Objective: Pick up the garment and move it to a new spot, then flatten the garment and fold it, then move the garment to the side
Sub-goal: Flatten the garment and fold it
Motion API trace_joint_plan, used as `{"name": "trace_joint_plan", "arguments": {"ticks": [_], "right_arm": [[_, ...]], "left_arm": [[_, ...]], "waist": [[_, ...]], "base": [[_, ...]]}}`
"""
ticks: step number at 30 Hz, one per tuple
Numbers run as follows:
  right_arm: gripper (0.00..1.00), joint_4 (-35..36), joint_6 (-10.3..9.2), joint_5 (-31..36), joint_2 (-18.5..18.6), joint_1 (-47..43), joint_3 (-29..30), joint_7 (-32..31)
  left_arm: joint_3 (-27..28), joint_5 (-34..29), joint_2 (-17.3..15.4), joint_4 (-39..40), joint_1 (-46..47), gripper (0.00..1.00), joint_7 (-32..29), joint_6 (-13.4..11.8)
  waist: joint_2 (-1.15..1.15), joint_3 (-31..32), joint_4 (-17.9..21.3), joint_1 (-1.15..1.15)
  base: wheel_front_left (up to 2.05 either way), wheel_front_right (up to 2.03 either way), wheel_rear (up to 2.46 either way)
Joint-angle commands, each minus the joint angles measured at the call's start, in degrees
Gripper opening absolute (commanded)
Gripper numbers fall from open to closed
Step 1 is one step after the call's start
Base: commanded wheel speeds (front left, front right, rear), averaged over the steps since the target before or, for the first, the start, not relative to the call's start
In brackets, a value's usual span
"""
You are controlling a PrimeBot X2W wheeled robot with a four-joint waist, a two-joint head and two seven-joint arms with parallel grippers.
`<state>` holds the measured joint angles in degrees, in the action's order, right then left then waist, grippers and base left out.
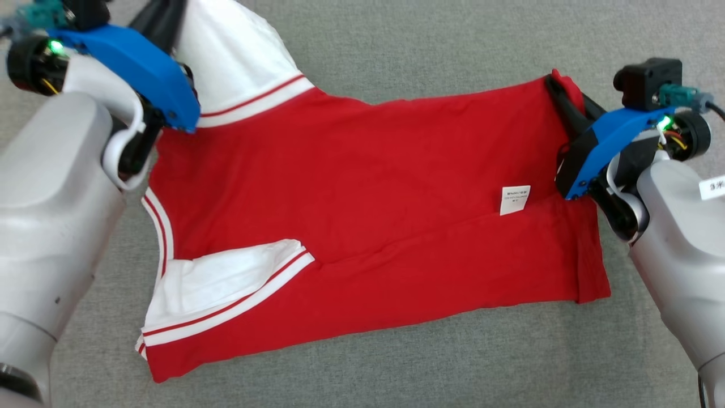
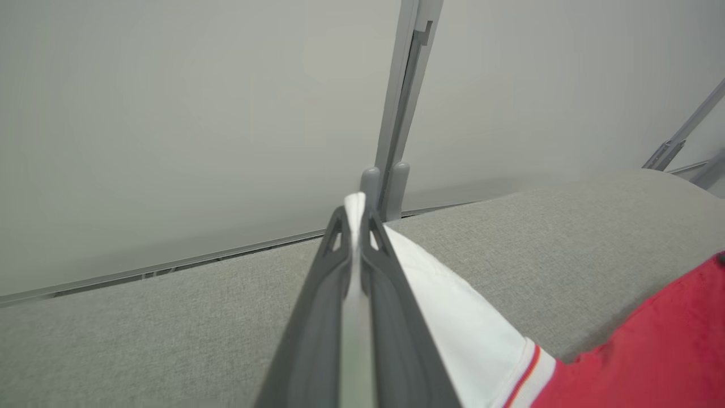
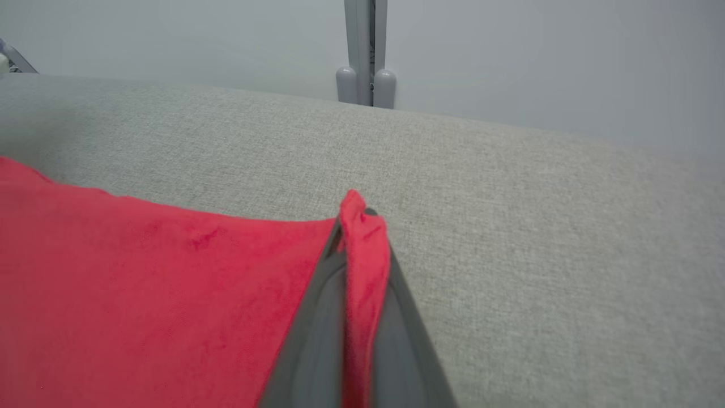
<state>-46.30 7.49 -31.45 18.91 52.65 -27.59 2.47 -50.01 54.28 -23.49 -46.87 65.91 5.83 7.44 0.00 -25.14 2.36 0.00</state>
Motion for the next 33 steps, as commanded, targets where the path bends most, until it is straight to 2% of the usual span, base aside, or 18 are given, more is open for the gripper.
{"name": "trace_joint_plan", "arguments": {"ticks": [1,7,10,14,19,24,27,33], "right_arm": [[0.00,-0.6,0.01,0.0,0.1,-0.9,0.0,1.1],[0.00,-2.6,0.01,1.0,0.3,-3.5,0.4,6.7],[0.00,-3.5,0.01,1.7,0.3,-5.0,0.8,9.3],[0.00,-4.2,0.01,3.0,0.2,-7.0,1.5,11.5],[0.00,-3.7,0.01,4.2,0.1,-9.6,3.3,12.6],[0.00,-0.1,0.01,6.3,0.5,-13.6,7.1,12.7],[0.00,3.0,0.01,7.8,0.3,-16.4,9.8,12.7],[0.00,8.3,0.01,10.9,-1.1,-22.3,15.1,12.7]], "left_arm": [[-0.4,0.2,-0.4,0.8,-1.6,0.00,0.8,0.0],[-1.2,1.3,-2.6,7.0,-7.6,0.00,5.0,0.0],[-1.3,1.2,-4.4,11.6,-11.4,0.00,6.4,-1.1],[-1.1,1.5,-6.9,19.9,-18.2,0.00,7.5,-4.2],[-0.3,1.8,-10.4,30.2,-27.1,0.00,8.5,-10.1],[0.2,1.5,-12.0,38.8,-35.5,0.00,9.0,-15.2],[0.7,1.7,-12.5,42.1,-38.9,0.00,9.2,-17.0],[2.6,1.9,-12.5,45.2,-44.2,0.00,9.4,-18.6]], "waist": [[0.00,0.3,-0.2,0.00],[0.00,1.7,-1.0,0.00],[0.00,2.4,-1.3,0.00],[0.00,3.3,-1.7,0.00],[0.00,4.2,-2.3,0.00],[0.00,5.1,-3.2,0.00],[0.00,5.6,-3.6,0.00],[0.00,7.0,-4.3,0.00]], "base": [[0.00,0.00,0.00],[0.00,0.00,0.00],[0.00,0.00,0.00],[0.00,0.00,0.00],[0.00,0.00,0.00],[0.00,0.00,0.00],[0.00,0.00,0.00],[0.00,0.00,0.00]]}}
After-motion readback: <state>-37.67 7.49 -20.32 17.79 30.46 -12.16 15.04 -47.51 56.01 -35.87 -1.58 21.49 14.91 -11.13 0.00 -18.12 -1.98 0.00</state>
